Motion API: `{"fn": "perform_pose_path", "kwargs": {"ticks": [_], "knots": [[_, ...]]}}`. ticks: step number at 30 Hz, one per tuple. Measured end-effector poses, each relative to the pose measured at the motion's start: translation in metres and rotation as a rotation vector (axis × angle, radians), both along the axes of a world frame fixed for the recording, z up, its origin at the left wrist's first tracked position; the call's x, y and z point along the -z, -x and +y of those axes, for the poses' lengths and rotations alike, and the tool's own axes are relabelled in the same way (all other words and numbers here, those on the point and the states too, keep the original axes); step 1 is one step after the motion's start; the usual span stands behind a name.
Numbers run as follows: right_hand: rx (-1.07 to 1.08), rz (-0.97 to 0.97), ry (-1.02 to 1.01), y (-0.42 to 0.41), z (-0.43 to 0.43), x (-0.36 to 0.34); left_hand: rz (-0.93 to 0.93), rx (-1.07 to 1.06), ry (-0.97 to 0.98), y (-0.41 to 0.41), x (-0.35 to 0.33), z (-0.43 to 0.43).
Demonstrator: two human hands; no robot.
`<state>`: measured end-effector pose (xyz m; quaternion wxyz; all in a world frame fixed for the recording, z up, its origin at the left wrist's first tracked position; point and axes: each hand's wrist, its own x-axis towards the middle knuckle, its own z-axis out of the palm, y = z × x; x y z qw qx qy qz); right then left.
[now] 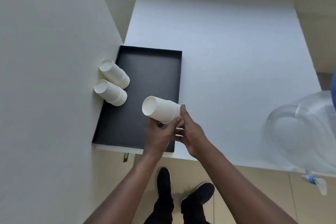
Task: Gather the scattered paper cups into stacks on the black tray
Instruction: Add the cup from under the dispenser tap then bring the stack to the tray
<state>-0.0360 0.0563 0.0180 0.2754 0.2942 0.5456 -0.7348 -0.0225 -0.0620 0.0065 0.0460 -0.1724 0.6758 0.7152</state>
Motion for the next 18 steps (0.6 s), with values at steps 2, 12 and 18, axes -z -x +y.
{"fn": "perform_pose_path", "kwargs": {"ticks": [2,12,18], "knots": [[-0.085,-0.008,0.003,0.005,-0.022,0.003,0.040,-0.058,0.059,-0.004,0.000,-0.023],[-0.343,-0.019,-0.017,0.013,-0.104,0.025,-0.013,-0.525,0.425,0.003,0.025,-0.112],[-0.386,0.036,-0.149,0.011,-0.106,0.033,-0.035,-0.621,0.544,0.016,0.043,-0.125]]}}
